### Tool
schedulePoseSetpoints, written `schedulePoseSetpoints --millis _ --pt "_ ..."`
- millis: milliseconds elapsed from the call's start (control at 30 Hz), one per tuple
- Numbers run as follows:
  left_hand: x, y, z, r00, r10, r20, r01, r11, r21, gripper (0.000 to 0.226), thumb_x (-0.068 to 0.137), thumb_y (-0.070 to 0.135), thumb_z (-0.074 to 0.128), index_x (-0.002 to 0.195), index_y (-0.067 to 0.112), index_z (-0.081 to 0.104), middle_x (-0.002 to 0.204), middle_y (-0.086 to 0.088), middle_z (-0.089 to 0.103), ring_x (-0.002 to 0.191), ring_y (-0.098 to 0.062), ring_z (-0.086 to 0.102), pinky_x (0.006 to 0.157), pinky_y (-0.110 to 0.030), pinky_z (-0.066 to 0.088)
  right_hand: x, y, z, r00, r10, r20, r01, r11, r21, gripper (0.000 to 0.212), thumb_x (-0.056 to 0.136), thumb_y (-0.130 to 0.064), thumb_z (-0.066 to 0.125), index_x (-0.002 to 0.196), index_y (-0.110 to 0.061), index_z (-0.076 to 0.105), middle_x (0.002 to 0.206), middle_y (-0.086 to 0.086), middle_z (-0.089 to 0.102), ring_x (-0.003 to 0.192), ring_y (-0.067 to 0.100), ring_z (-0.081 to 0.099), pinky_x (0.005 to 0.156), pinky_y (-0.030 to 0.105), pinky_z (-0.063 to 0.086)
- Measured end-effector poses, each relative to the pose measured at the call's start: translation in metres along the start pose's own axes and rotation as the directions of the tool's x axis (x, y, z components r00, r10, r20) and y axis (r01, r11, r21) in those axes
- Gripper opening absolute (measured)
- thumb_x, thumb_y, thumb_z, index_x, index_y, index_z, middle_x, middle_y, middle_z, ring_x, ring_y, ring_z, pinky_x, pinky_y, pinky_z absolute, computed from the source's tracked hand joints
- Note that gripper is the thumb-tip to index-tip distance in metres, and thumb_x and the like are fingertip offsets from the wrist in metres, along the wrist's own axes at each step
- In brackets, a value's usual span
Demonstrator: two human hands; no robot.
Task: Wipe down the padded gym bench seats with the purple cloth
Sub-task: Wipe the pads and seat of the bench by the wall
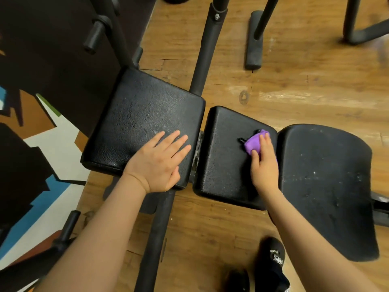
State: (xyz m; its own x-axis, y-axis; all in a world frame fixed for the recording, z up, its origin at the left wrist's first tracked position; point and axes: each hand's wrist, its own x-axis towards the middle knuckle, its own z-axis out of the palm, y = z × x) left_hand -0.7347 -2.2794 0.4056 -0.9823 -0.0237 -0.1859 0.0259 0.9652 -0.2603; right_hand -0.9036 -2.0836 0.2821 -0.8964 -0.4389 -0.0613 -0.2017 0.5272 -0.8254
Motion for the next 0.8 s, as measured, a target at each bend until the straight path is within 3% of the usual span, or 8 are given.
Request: schedulePoseSetpoints --millis 133,233,333,467,567,667,800 --pt "0.000 0.000 0.000 1.000 -0.004 -0.013 0.004 1.000 0.013 0.056 0.077 0.028 0.036 0.120 0.006 0.065 0.129 -0.017 0.059 0.121 -0.034 0.055 0.100 -0.049 0.043 0.045 -0.030 0.010 0.996 0.089 -0.014 -0.089 0.996 0.007 0.051 0.096 -0.006 0.042 0.145 -0.003 0.028 0.155 0.010 0.019 0.144 0.021 0.016 0.114 0.026 0.009" --pt "-0.001 -0.001 0.000 1.000 -0.008 -0.021 0.008 1.000 0.007 0.056 0.077 0.028 0.037 0.120 0.006 0.065 0.129 -0.017 0.059 0.121 -0.034 0.055 0.102 -0.048 0.037 0.055 -0.060 0.030 0.994 -0.079 0.078 0.081 0.997 -0.022 0.049 0.095 -0.005 0.043 0.142 -0.002 0.033 0.154 0.011 0.024 0.143 0.020 0.020 0.110 0.015 0.007" --pt "0.000 -0.001 0.000 1.000 -0.006 -0.015 0.006 1.000 0.003 0.056 0.076 0.028 0.037 0.119 0.005 0.066 0.129 -0.018 0.059 0.120 -0.034 0.056 0.101 -0.048 0.033 0.030 -0.067 0.035 0.972 -0.225 0.073 0.226 0.974 -0.003 0.047 0.091 0.000 0.042 0.138 0.002 0.039 0.150 0.015 0.029 0.140 0.018 0.023 0.108 0.008 0.006" --pt "0.000 -0.001 0.001 1.000 -0.005 -0.007 0.005 1.000 0.005 0.058 0.076 0.029 0.037 0.120 0.005 0.065 0.130 -0.018 0.059 0.121 -0.034 0.055 0.102 -0.048 0.032 -0.037 -0.052 0.032 0.881 -0.438 0.179 0.433 0.899 0.064 0.047 0.092 -0.011 0.042 0.138 0.000 0.040 0.148 0.009 0.028 0.139 0.018 0.024 0.115 0.020 0.013" --pt "0.000 -0.001 0.001 1.000 -0.008 -0.001 0.008 1.000 -0.003 0.057 0.076 0.029 0.037 0.121 0.005 0.065 0.131 -0.018 0.058 0.122 -0.034 0.055 0.103 -0.048 0.033 -0.083 -0.030 0.020 0.839 -0.478 0.260 0.481 0.875 0.056 0.050 0.095 -0.019 0.042 0.142 -0.004 0.035 0.152 0.008 0.026 0.142 0.019 0.023 0.116 0.029 0.017" --pt "-0.001 -0.001 0.003 1.000 0.003 -0.026 -0.003 1.000 0.006 0.057 0.077 0.028 0.037 0.121 0.005 0.065 0.130 -0.018 0.059 0.121 -0.034 0.055 0.102 -0.048 0.034 -0.105 -0.008 0.006 0.814 -0.505 0.285 0.517 0.855 0.038 0.049 0.098 -0.028 0.038 0.143 -0.009 0.031 0.156 -0.005 0.016 0.142 0.017 0.023 0.116 0.030 0.019" --pt "-0.001 0.000 0.003 0.999 0.005 -0.041 -0.005 1.000 -0.001 0.056 0.077 0.028 0.036 0.119 0.004 0.066 0.127 -0.018 0.061 0.119 -0.034 0.057 0.099 -0.047 0.042 -0.103 -0.014 0.015 0.784 -0.573 0.236 0.585 0.810 0.023 0.053 0.088 -0.004 0.049 0.139 -0.005 0.035 0.151 0.005 0.027 0.140 0.023 0.027 0.115 0.036 0.021"
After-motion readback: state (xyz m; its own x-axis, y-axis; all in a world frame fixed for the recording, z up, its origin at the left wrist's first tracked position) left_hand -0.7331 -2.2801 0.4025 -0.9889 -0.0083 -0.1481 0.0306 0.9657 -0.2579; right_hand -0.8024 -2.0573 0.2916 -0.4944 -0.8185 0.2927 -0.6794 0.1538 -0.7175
